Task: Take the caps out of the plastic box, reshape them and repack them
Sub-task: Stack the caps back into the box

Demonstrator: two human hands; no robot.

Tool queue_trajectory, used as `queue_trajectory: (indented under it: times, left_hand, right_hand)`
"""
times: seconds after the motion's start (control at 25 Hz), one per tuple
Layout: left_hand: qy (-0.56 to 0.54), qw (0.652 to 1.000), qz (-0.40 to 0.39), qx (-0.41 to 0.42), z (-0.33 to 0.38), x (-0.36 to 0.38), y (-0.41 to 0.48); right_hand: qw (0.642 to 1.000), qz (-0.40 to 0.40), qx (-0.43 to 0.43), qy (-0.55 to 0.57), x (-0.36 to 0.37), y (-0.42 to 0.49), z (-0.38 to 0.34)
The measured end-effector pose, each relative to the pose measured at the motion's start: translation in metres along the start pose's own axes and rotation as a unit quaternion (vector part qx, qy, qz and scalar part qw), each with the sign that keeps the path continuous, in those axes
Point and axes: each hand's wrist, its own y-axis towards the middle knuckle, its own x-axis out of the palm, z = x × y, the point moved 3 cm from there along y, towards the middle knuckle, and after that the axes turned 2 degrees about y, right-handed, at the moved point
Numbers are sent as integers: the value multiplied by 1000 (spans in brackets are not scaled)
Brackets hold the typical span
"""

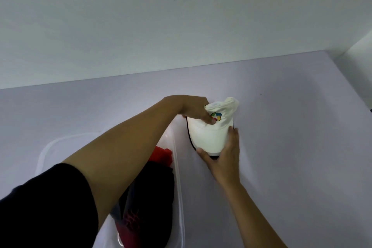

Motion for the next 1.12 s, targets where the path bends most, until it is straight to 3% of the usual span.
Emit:
queue_trajectory:
  times: [0.16,0.32,0.44,0.6,0.8,0.96,1.12]
  left_hand:
    - [-1,995,98,14,-2,-52,-71]
    - [-21,984,178,-12,-28,-89,-151]
    - [-29,976,212,-34,-53,-92,-192]
    - [-24,966,251,-58,-75,-82,-228]
    - [44,955,283,-72,-78,-64,-241]
    - [150,941,301,-47,-69,-41,-235]
    - [213,937,275,-37,-71,-10,-222]
  right_hand:
    - [998,-10,19,64,-1,-17,-37]
    - [991,-88,-105,11,19,-48,-85]
    - [948,-238,-156,-144,42,-58,-112]
    - [879,-344,-143,-299,52,-59,-124]
    - [881,-314,-164,-313,43,-66,-140]
    - [907,-302,-171,-238,37,-79,-136]
    - [911,-298,-188,-214,35,-85,-133]
